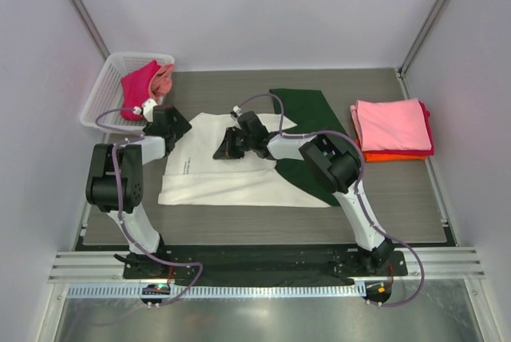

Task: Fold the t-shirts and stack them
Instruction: Fold the tshirt

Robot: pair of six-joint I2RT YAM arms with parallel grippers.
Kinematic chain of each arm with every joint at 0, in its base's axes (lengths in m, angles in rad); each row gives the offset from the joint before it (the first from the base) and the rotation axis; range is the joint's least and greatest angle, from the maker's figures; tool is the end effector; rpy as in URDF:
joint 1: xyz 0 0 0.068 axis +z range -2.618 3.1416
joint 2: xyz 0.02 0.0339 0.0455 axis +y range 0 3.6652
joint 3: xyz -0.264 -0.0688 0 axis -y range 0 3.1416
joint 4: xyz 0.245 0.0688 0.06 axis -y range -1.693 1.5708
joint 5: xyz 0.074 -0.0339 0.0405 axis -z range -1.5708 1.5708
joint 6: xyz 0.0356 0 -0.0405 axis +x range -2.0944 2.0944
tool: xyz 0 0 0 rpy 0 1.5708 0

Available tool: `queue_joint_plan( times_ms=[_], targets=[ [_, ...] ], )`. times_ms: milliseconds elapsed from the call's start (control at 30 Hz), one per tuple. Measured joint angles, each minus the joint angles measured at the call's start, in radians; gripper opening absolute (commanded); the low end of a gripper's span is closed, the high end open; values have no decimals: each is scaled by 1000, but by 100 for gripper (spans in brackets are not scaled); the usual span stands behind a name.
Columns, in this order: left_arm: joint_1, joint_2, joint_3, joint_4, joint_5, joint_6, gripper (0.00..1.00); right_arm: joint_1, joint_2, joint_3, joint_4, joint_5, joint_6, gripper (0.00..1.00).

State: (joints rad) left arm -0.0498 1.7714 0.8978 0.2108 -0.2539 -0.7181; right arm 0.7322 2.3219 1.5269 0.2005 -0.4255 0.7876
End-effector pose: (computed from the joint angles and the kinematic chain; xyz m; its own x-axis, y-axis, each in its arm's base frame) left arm 0.3614 -0.0091 0.1562 -0.3644 -0.6195 -0.6953 -0.5170 0.7556 -0.4023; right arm 0.3641 0.3470 0.1140 -0.9056 0.0539 -0.4207 -0.3138 0.5820 0.7502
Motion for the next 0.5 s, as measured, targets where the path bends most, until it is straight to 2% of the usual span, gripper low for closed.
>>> queue_joint_plan(
  times_ms=[167, 367, 500],
  targets=[
    [4, 74, 113, -56, 13, -4, 75, 0, 0, -30, 49, -6, 40, 1],
    [6, 68, 94, -32, 46, 12, 68, -1, 0, -37, 61, -7, 63, 1],
    [3, 62, 85, -19, 91, 21, 68, -1, 0, -39, 61, -6, 72, 1]
  ],
)
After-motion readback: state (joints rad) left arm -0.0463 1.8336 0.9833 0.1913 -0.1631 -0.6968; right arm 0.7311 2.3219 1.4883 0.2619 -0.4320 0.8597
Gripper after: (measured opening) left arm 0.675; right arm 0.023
